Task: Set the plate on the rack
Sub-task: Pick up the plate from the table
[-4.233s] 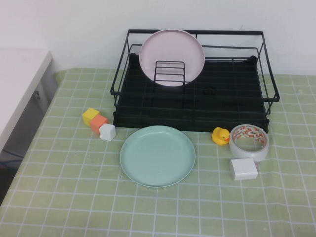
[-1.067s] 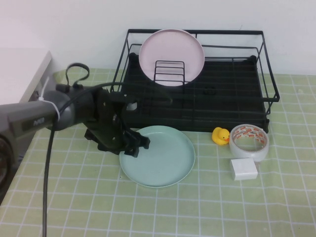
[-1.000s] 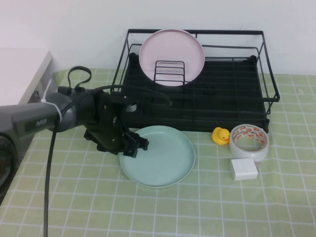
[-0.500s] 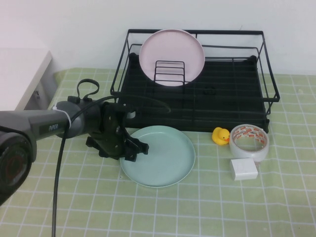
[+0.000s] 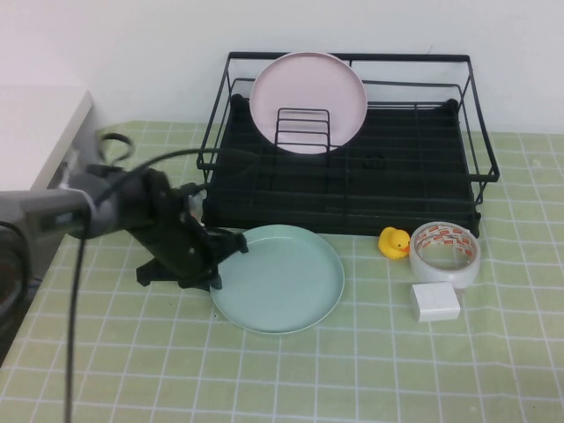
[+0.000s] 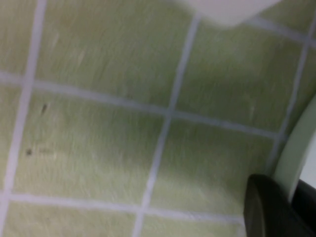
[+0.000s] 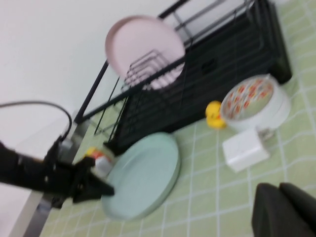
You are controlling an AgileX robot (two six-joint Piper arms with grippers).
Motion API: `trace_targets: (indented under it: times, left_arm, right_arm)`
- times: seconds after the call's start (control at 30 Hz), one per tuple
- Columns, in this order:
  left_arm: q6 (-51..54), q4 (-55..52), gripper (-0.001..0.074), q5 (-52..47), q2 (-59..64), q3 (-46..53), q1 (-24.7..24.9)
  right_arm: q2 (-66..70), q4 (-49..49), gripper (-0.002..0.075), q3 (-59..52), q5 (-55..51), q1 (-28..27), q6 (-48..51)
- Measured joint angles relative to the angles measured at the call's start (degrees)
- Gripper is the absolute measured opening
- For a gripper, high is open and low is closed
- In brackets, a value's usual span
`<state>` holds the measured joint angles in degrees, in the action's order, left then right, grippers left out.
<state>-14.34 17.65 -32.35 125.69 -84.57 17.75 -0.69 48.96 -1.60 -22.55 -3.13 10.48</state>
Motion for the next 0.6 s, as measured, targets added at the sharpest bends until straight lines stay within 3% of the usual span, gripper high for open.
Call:
trace_targets:
  times: [0.3, 0.6]
  left_arm:
    - [25.32, 31.8, 0.0005, -10.31, -4.04, 1.97, -9.78]
    - [46.81, 39.73, 0.0004, -6.09, -19.57, 20.86, -13.0]
  right_arm:
    - [0.0, 5.31, -0.0002, 0.0, -4.6, 0.0, 0.0]
    - [0.0, 14.75, -0.0001, 0.0, -11.36, 0.0, 5.77]
